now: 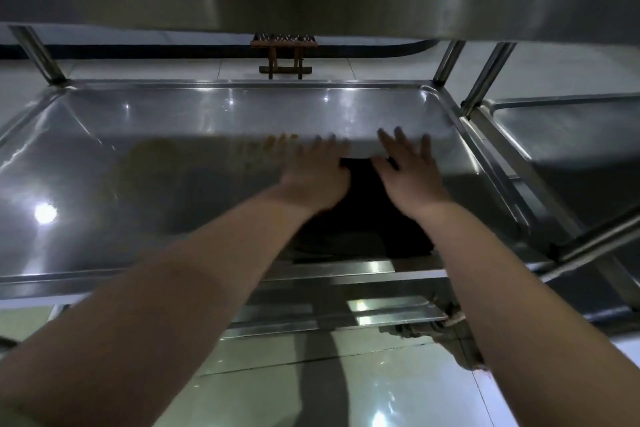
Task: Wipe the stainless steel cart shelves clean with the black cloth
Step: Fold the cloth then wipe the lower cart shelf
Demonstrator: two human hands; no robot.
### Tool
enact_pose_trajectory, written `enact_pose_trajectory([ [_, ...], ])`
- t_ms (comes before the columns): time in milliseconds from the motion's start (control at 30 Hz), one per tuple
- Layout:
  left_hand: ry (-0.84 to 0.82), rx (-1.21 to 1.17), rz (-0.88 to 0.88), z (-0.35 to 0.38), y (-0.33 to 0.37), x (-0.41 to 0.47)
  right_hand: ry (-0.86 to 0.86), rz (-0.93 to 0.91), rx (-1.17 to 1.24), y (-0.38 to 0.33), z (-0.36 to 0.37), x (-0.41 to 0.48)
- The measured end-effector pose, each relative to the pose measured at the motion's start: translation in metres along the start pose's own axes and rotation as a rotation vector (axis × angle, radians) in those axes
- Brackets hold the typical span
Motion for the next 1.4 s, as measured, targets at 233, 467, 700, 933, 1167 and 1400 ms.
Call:
enact_pose_trajectory([
  [233,-0.134,0.187,0.007,0.055,0.031,-0.025,-0.1,0.096,0.105,0.018,0.026,0.007],
  [467,-0.075,0.183,-0.128,0.014,-0.089,-0.016,-0.081,0.12,-0.159,-0.019,0.057,0.035],
  [700,-0.092,0.172,-0.114,0.021,-0.092,-0.082,-0.053,-0.018,-0.287,-0.045,0.077,0.056],
  [933,-0.09,0.197,-0.122,0.02,-0.101,-0.057,-0.044,-0.035,-0.365,-0.042,0.085,0.057],
  [1167,-0.082,0.186,-0.157,0.007,-0.131,0.077,-0.023,-0.054,-0.358,-0.04,0.081,0.056],
  [1400,-0.118,0.217,-0.097,0.006,-0.137,0.087,-0.009,-0.038,-0.333,-0.04,0.08,0.056],
])
Point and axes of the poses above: each hand's wrist, its own x-axis towards the middle knuckle, its own z-axis out of the palm, y = z × x, the point moved 8 cm from there along x, towards the middle knuckle, and after that the axes turned 5 degrees about z, right-handed, at the moved point
